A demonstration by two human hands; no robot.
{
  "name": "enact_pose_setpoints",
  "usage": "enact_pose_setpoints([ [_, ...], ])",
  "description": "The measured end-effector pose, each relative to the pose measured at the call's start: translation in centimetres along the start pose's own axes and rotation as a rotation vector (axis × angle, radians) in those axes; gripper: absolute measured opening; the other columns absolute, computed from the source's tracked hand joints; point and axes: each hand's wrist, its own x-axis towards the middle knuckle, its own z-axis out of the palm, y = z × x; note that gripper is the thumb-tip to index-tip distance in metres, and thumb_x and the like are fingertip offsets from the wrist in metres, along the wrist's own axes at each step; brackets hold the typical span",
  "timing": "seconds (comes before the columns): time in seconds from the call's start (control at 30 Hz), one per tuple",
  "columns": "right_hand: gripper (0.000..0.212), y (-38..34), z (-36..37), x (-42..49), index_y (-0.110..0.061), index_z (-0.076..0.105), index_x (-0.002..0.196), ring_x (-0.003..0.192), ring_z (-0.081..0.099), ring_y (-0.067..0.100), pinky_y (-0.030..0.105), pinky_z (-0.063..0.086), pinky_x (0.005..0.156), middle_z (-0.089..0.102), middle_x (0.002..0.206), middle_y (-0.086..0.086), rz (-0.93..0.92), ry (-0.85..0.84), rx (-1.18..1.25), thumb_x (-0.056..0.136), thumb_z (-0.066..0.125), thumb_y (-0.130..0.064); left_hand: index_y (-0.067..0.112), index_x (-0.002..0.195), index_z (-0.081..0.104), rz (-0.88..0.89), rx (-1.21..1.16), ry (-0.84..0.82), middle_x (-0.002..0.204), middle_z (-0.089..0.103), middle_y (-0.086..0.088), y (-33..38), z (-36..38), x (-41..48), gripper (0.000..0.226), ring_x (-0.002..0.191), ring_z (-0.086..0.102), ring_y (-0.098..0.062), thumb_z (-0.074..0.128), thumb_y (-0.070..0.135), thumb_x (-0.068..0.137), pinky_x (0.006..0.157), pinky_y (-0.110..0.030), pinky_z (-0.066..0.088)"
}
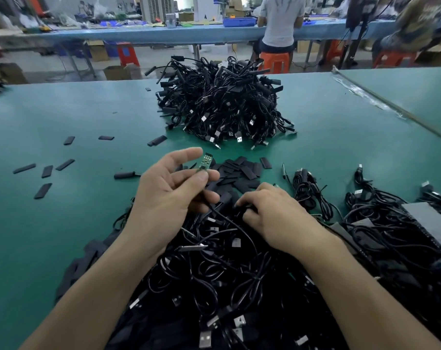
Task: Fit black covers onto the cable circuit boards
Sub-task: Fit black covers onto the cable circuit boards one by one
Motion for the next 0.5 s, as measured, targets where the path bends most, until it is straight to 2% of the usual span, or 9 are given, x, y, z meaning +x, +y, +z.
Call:
enact_pose_setpoints([
  [0.17,0.024,0.1,0.0,0.1,-0.043,0.068,0.113,0.111,0.046,0.021,0.038,0.030,0.090,0.053,0.112,-0.009,-0.031,0.111,0.007,0.098,0.055,-0.030,0.013,0.107,0.058,-0.016,-0.007,0.043,0.088,0.077,-0.006,-0.1,0.0,-0.1,0.018,0.060,0.071,-0.016,0.061,0.002,0.094,0.045,-0.019,0.049],
  [0.33,0.019,0.6,-0.7,-0.3,-0.037,0.074,0.105,0.100,0.057,0.016,0.033,0.047,0.086,0.057,0.101,-0.012,-0.122,0.152,0.089,0.097,0.063,-0.024,0.013,0.101,0.065,-0.006,0.018,0.053,0.086,0.077,-0.008,0.0,0.0,-0.3,0.016,0.057,0.069,-0.014,0.063,0.000,0.092,0.046,-0.019,0.050],
  [0.5,0.019,0.5,-1.1,-0.2,-0.033,0.071,0.102,0.103,0.052,0.014,0.034,0.043,0.092,0.060,0.101,-0.011,-0.180,0.081,0.008,0.096,0.057,-0.021,0.013,0.100,0.068,0.000,0.016,0.076,0.085,0.077,-0.009,0.0,-0.1,-0.2,0.016,0.057,0.068,-0.013,0.064,-0.001,0.092,0.048,-0.019,0.051],
])
